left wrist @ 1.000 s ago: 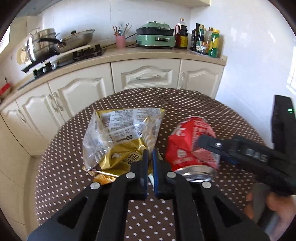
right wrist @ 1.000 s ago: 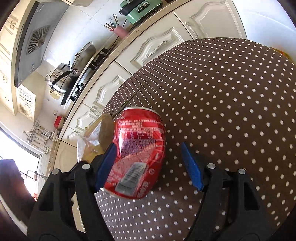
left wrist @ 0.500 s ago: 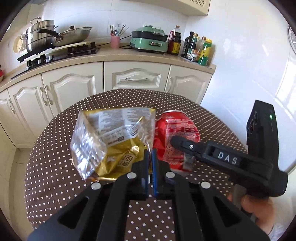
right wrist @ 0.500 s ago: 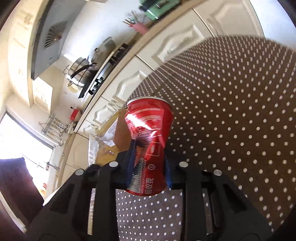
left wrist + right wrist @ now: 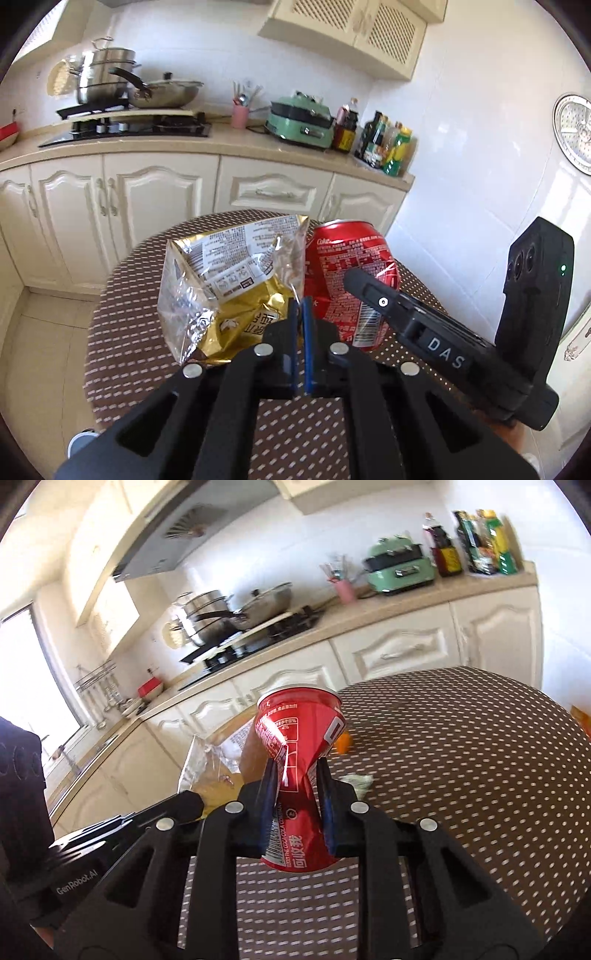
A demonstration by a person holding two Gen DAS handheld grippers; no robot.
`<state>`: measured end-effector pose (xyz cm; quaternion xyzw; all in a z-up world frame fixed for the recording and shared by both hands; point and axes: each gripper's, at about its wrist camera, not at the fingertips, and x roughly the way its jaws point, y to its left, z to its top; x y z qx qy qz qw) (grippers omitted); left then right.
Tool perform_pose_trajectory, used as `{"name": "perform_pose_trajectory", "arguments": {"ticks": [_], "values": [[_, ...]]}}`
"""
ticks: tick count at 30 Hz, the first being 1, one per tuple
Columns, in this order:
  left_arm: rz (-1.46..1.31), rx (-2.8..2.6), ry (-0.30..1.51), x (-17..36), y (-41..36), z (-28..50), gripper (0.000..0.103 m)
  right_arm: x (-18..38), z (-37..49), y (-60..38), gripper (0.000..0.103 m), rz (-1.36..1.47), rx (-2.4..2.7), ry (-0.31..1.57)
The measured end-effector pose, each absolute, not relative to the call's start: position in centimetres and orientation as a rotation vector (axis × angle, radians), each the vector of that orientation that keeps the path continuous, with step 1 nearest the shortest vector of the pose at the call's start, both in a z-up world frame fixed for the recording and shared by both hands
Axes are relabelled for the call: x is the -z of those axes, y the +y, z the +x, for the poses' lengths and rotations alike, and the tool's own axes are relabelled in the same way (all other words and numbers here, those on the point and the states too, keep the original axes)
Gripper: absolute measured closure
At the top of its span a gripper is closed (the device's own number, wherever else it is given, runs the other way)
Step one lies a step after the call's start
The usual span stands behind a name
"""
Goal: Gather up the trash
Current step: 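Grasp the gold chip bag with the left gripper while the right gripper grasps the red can, then carry the chip bag and red can over the blue bucket and open both grippers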
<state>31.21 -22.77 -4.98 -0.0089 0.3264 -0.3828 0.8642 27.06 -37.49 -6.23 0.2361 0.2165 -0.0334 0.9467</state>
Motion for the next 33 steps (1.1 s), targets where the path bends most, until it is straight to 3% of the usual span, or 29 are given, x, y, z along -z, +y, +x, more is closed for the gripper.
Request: {"name": "perform_pose_trajectory", "arguments": {"ticks": [8,17,25,33], "values": [[-0.093,0.689,0.637,3.9,-12.6,29.8,0.101,4.7,28.2,-28.3,0.081,0.41,-0.087,0.447],[-0.189,0.476,0.654,6.9,2.3,29.0,0.101,7.2,31.3,-14.2,0.081,0.318,-0.29,0.548],[-0.333,0.29,0.796,15.9,13.5,30.3,0.101,15.5,35.1,-1.7,0.081,0.221,-0.425,0.741],[-0.442,0.174,1.009,28.2,18.4,33.1,0.101,27.1,38.6,4.5,0.081,0.162,-0.456,0.98]]}}
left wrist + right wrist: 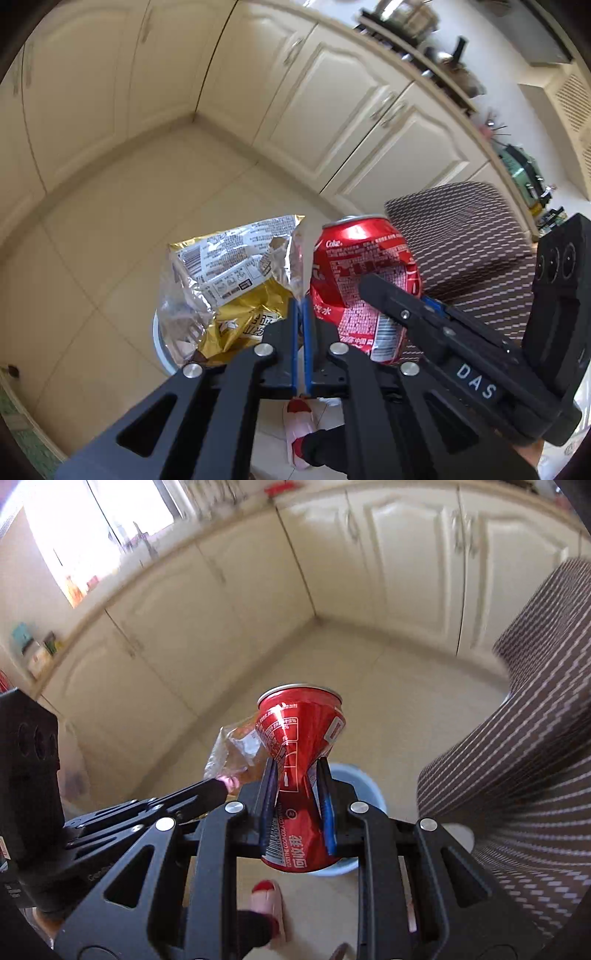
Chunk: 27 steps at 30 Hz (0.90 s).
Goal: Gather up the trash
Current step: 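Carry the chip bag and red can over the blue bucket and open both grippers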
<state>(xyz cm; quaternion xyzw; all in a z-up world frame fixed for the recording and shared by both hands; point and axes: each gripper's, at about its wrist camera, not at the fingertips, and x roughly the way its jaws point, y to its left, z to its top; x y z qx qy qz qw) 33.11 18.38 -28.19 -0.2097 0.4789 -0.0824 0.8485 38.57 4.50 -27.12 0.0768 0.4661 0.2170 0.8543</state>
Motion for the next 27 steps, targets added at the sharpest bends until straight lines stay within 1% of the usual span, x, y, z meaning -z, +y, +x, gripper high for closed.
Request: {"name": "perform_pose_trajectory", "arguments": {"ticks": [5,8,14,17,18,19,20,21,22,26,27], "values": [[-0.499,0.149,1.122,35.6,19.5,35.4,0.101,34.1,40.6,5.7,0.081,0.145,-0.427,1.11],[-0.5,0.143,1.165,38.2,19.1,36.3,0.101,37.0,41.5,5.5,0.081,0.144,-0.408,1.164],[-0.539,0.138,1.222,41.6,18.9,38.4,0.1,40.0,43.1,6.1,0.081,0.151,-0.379,1.219],[-0.544,0.119,1.254,42.8,18.9,38.8,0.095,40.9,43.2,6.1,0.081,0.16,-0.372,1.232],[-0.544,0.111,1.262,43.3,19.0,38.8,0.089,41.2,43.3,6.0,0.081,0.162,-0.366,1.236],[-0.539,0.093,1.273,43.6,19.2,38.8,0.079,41.3,43.4,5.8,0.081,0.165,-0.361,1.238],[-0.536,0.075,1.28,43.8,19.3,38.9,0.072,41.4,43.5,5.6,0.081,0.17,-0.355,1.24],[-0.541,0.063,1.285,43.9,19.6,38.8,0.059,41.5,43.9,5.4,0.081,0.175,-0.351,1.243],[-0.555,0.061,1.285,43.9,19.6,38.9,0.053,41.5,44.1,5.6,0.081,0.178,-0.35,1.243],[-0.508,0.028,1.285,43.6,19.4,38.6,0.052,41.4,44.3,5.8,0.081,0.18,-0.355,1.239],[-0.498,0.015,1.283,43.5,19.6,38.5,0.049,41.4,44.2,5.9,0.081,0.177,-0.356,1.239]]}}
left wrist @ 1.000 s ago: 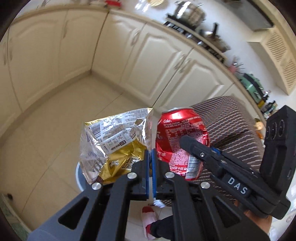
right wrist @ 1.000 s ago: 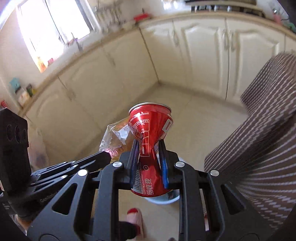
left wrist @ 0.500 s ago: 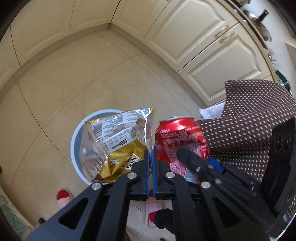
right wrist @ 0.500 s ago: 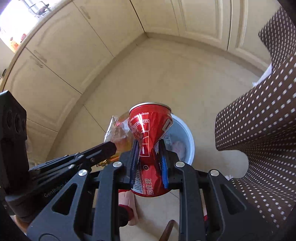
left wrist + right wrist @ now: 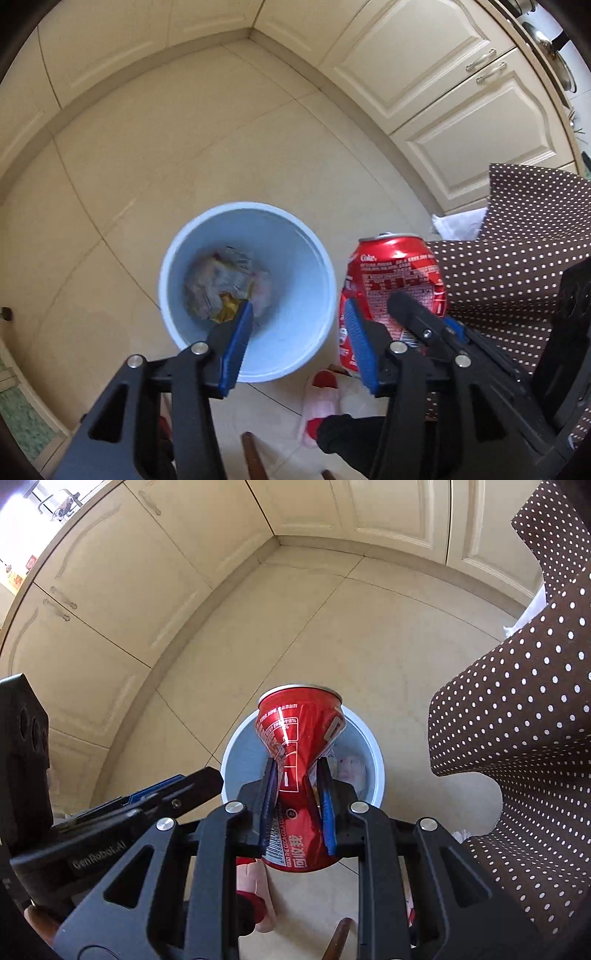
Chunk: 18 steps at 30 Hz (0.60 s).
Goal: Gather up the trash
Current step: 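Carry the chip bag and red can over the blue bucket and open both grippers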
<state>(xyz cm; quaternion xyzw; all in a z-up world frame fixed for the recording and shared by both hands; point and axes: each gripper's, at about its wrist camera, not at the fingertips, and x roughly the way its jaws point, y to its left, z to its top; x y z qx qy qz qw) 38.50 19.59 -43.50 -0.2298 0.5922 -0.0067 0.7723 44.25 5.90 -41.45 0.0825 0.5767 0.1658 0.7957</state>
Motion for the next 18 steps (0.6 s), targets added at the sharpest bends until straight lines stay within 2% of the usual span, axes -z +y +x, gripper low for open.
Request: {"name": "perform_pose_trajectory", "arguments": {"ticks": [18], "values": [[-0.5,-0.101,1.263,43.0,22.7,37.7,0.044,43.6,44.5,8.3,0.081,0.168,-0.373,1.262]]}}
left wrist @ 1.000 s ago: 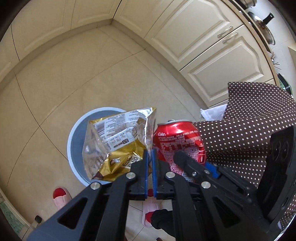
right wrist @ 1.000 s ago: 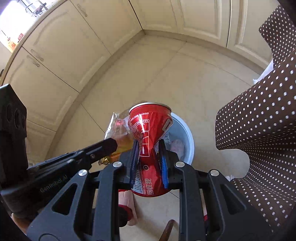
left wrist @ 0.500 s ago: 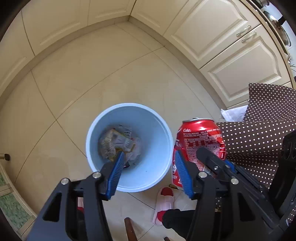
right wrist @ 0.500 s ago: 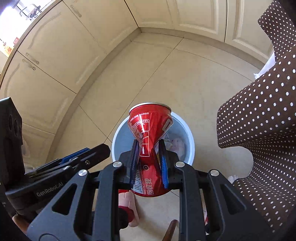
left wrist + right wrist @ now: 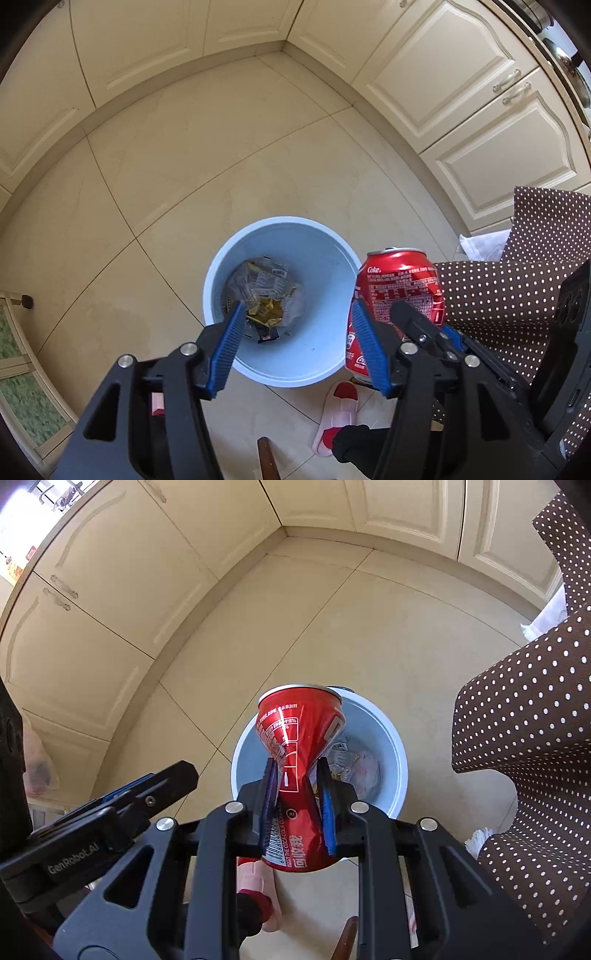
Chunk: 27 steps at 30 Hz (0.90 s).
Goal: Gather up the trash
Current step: 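Carry the chip bag and red can over the blue bucket and open both grippers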
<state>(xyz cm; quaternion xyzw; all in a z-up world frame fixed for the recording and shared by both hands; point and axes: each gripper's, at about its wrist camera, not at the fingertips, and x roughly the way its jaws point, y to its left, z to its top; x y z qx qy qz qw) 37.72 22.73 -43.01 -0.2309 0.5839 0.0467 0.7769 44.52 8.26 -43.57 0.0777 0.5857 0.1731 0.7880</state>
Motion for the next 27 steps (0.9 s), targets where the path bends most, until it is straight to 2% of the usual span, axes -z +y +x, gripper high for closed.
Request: {"name": "perform_pose_trajectory", "arguments": {"ticks": [18,27], "values": [[-0.508,-0.126,1.228,42.2,24.3,37.5,0.042,43.2,44.9,8.5,0.079,0.188,-0.365,1.256],[-0.421,-0.126,1.161,39.4,23.5,36.5,0.042,40.1,43.7,7.1,0.079,0.155,-0.36,1.215]]}}
